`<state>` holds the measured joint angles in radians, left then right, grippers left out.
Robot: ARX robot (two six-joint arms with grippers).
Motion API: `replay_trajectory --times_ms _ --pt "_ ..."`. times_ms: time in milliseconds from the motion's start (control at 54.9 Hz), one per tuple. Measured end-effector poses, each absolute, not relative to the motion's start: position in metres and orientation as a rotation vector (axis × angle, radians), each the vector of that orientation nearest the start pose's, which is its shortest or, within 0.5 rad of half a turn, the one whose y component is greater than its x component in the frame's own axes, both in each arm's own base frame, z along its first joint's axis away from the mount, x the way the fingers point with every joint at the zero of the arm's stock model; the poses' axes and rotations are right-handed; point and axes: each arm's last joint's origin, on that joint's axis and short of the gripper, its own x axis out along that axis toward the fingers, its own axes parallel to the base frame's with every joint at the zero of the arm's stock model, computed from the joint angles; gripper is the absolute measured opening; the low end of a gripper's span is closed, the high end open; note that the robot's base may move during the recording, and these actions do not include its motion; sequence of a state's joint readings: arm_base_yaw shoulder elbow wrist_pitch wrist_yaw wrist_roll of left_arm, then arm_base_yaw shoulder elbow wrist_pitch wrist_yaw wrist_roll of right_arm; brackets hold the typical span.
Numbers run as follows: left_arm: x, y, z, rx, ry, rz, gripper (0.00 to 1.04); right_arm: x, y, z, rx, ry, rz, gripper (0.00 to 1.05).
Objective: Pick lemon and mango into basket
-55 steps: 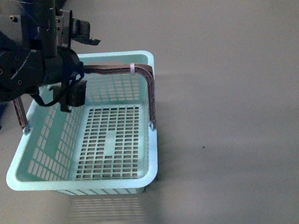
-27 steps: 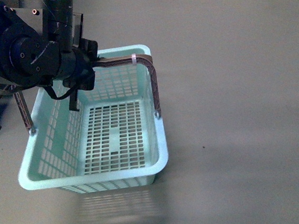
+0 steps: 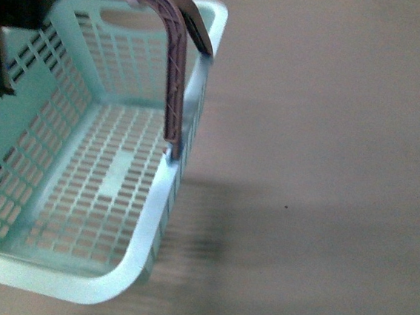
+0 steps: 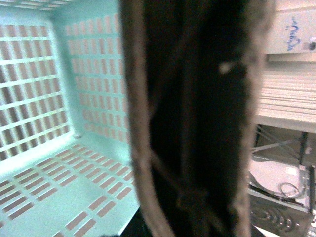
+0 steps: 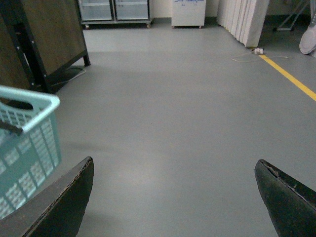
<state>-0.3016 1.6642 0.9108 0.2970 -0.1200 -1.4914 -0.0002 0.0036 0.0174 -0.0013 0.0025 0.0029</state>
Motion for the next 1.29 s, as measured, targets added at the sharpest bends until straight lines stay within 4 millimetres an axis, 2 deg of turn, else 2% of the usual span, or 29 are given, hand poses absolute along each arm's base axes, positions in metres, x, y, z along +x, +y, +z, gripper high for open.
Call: replay_trajectory --times_ms 182,273,401,619,783,1293 --pt "0.286 -0.085 0.256 -1.371 0.394 0.110 0.05 0.097 0.000 0.169 0.003 -0.012 -0.003 0.96" --pt "0.263 -0.077 0.266 -1.387 0.373 0.119 0.05 0.097 0.000 0.169 0.003 -0.012 -0.003 0.96" --pt "0.240 -0.069 0.276 -1.408 0.337 0.133 0.05 0.097 0.000 0.169 0.003 -0.012 -0.003 0.96" --pt "0.207 -0.072 0.301 -1.455 0.265 0.082 0.05 0.097 0.000 0.169 0.003 -0.012 -0.003 0.96" --pt "0.198 -0.076 0.307 -1.476 0.258 0.051 0.04 0.097 0.000 0.169 0.003 -0.012 -0.003 0.96" --pt "0.197 -0.076 0.307 -1.477 0.252 0.063 0.04 0.097 0.000 0.169 0.003 -0.012 -0.003 0.96"
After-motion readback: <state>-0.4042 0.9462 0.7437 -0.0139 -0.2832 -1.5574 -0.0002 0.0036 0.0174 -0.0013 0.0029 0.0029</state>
